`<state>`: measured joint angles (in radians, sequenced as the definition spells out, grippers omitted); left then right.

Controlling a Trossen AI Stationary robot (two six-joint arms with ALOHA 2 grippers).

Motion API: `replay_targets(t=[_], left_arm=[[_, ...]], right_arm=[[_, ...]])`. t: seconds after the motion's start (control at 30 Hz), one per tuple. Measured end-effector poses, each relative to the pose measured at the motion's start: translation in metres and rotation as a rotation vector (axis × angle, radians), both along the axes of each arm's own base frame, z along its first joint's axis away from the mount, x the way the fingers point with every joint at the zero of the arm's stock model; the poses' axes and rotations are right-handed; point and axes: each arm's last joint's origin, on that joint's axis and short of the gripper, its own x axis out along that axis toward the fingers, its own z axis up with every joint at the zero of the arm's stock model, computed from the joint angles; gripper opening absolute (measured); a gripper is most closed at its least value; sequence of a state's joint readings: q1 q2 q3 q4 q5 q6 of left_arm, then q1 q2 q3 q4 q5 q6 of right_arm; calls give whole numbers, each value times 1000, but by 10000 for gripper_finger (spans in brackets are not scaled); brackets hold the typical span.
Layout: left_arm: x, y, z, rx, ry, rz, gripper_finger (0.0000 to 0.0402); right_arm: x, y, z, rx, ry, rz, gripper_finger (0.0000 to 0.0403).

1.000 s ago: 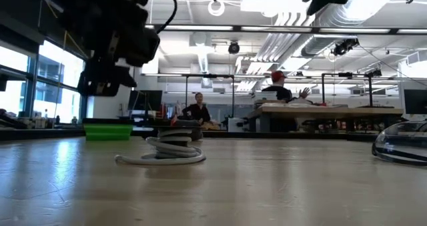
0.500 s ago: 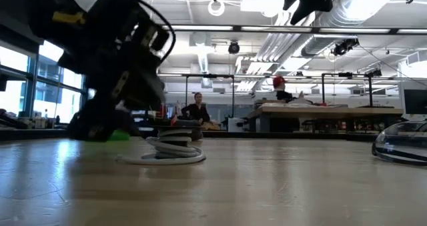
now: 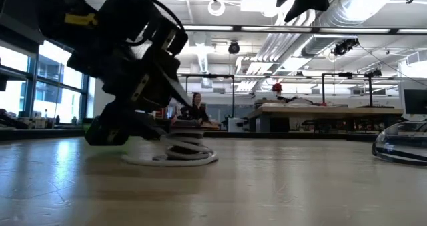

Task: Coil cords
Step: Uncoil the white wire from the spool

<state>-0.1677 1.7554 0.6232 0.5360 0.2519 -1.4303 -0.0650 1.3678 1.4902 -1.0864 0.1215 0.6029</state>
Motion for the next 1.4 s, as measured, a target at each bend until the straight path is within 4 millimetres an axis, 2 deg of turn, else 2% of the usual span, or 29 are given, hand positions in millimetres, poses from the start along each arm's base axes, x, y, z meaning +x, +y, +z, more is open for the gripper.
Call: replay_targets(t=[0.1, 0.37, 0.63, 0.8, 0.93, 1.07, 1.2, 1.3, 1.4], left_arm=[[1, 0, 2, -6, -12, 2, 176], [-1, -5, -2, 41, 0, -12, 52], [0, -7, 0, 87, -38, -44, 9], [1, -5, 9, 85, -102, -42, 2], [0, 1, 36, 96, -216, -54, 1], [-9, 12, 76, 64, -350, -74, 1], [-26, 23, 120, -18, -490, -62, 1], [-43, 30, 151, -126, -575, -82, 1], [-60, 41, 184, -192, -753, 10, 1]], right_arm=[[0, 0, 0, -1, -1, 0, 213], [0, 0, 0, -12, 3, 13, 213], [0, 0, 0, -26, 7, 29, 213], [0, 0, 0, -29, 8, 35, 213], [1, 2, 1, -49, -3, 76, 213], [7, 3, 5, -49, -72, 113, 211], [16, 5, 13, -15, -198, 198, 206], [23, 8, 22, 32, -326, 326, 202], [28, 10, 31, 48, -441, 397, 198]])
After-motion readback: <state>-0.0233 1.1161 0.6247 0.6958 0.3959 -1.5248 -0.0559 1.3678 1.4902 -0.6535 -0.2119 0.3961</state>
